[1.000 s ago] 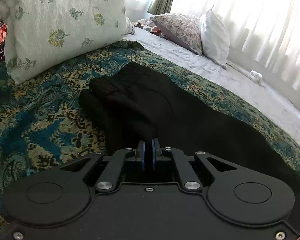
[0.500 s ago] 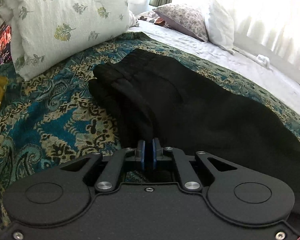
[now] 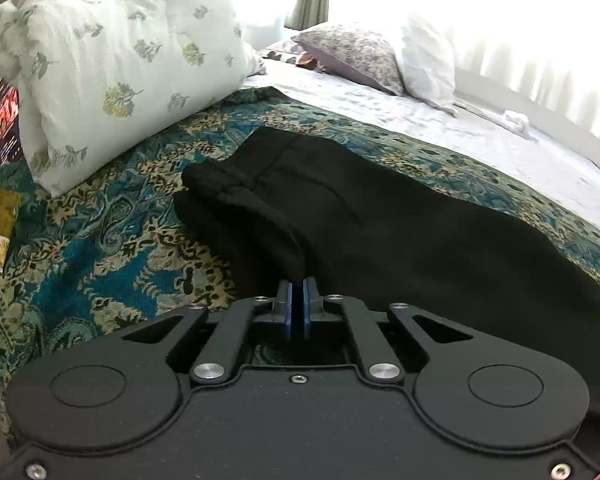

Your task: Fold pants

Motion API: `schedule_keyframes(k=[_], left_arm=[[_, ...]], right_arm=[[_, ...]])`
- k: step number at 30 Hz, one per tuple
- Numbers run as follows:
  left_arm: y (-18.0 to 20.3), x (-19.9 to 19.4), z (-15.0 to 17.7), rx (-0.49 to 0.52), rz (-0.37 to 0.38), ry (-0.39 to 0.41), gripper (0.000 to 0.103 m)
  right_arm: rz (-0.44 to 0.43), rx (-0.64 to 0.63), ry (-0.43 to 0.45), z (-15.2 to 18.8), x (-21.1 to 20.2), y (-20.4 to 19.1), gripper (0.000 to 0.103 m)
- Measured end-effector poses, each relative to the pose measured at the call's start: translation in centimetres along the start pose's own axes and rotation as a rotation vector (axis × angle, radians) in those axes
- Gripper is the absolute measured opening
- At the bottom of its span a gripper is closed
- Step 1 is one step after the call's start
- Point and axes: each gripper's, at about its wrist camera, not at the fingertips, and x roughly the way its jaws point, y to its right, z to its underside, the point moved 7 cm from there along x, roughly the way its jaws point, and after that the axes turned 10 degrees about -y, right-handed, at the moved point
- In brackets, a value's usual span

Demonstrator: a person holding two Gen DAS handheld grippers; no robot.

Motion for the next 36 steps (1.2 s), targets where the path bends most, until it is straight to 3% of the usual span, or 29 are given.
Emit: schedule_keyframes(k=[4,10,24,28,30,31,35,36], left_arm=[[0.3,-0.6,0.5,0.015,0.015,-0.004,0.005],[0.0,-0.9,1.4,0.034,0.014,-0.023,0.005],[0.0,0.0,2.9,0.086,-0.016,-0.023,0.005],[0.0,0.1,2.9,0.097,-0.015,-0.022,0.006],[0.0,0.2,2.9,0.099,-0.016,-0.022,0.006],[0.1,0.2,2.9,0.102,-0.017,-0.021,0.006],[0.1,0.2,2.8,0.118,-0.019,-0.019,0.006],[0.2,0.1,2.8,0.123,-0.02,-0.018,0.009]], right_arm=[[0.034,-0.002,-0.013,0.9,-1.6,2.2,0.003],[0.073,0.007,-0.07,3.0,-0.9,4.3,0.003],[0.123,-0.119,-0.092,4.5,-0.7,3.8,0.003],[0.137,-0.154,-0.105,4.4,-0.6,3.6,0.008],[0.133,-0.163,-0.1,4.3,-0.8,3.5,0.03],[0.124,-0.164,-0.098,4.4,-1.0,3.4,0.033],[0.093,-0.165,-0.083,4.3,-2.6,2.7,0.067],[0.099,-0.176,-0.077,4.3,-3.0,2.4,0.068]])
